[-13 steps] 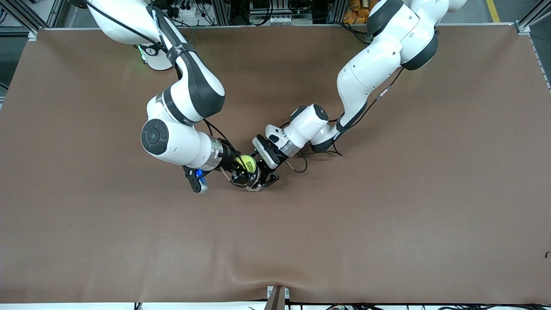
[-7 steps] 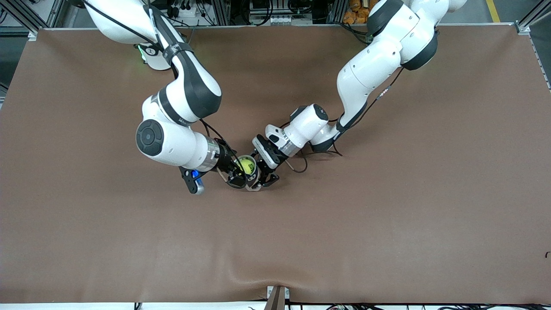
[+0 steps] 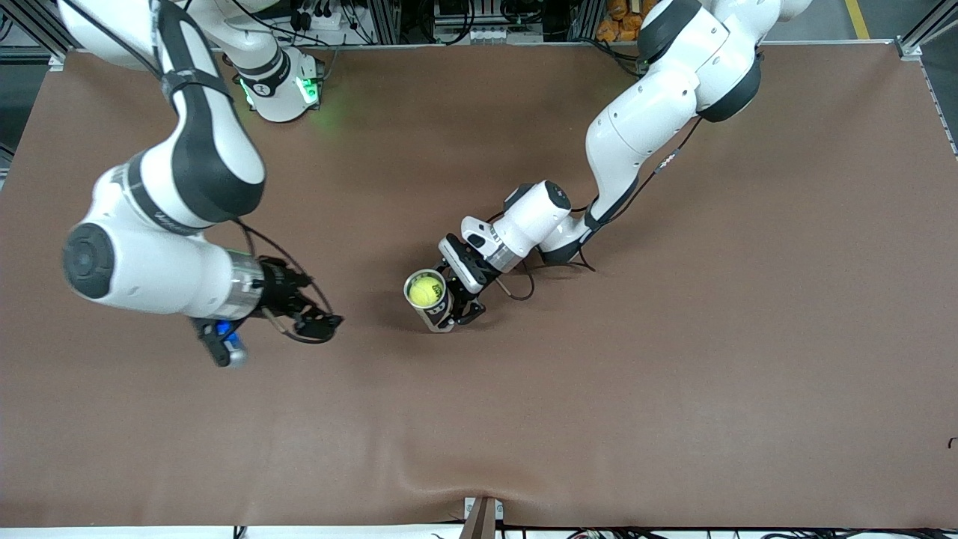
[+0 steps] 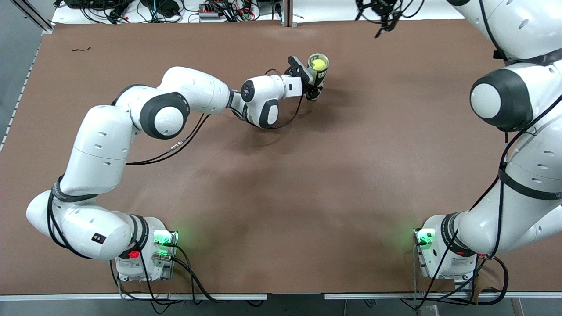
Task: Insert tennis ball vertically with right arm
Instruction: 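Withdraw the right gripper while the left gripper releases the tube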
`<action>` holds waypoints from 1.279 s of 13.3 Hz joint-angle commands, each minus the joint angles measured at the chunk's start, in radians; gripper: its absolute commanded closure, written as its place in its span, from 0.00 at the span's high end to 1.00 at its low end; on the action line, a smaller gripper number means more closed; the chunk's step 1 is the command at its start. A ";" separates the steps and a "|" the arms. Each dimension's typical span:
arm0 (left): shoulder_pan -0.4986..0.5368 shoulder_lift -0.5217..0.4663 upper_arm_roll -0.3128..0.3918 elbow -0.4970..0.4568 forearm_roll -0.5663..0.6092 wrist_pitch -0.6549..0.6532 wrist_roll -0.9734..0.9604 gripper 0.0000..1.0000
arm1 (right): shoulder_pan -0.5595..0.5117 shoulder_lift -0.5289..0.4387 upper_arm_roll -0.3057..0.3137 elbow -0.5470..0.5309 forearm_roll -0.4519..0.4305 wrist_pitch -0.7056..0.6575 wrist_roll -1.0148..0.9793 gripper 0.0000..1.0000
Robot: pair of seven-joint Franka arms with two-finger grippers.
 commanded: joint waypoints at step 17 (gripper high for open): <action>0.088 -0.140 0.002 -0.290 -0.013 0.002 -0.063 1.00 | -0.304 -0.238 0.147 0.052 -0.270 -0.314 -0.717 1.00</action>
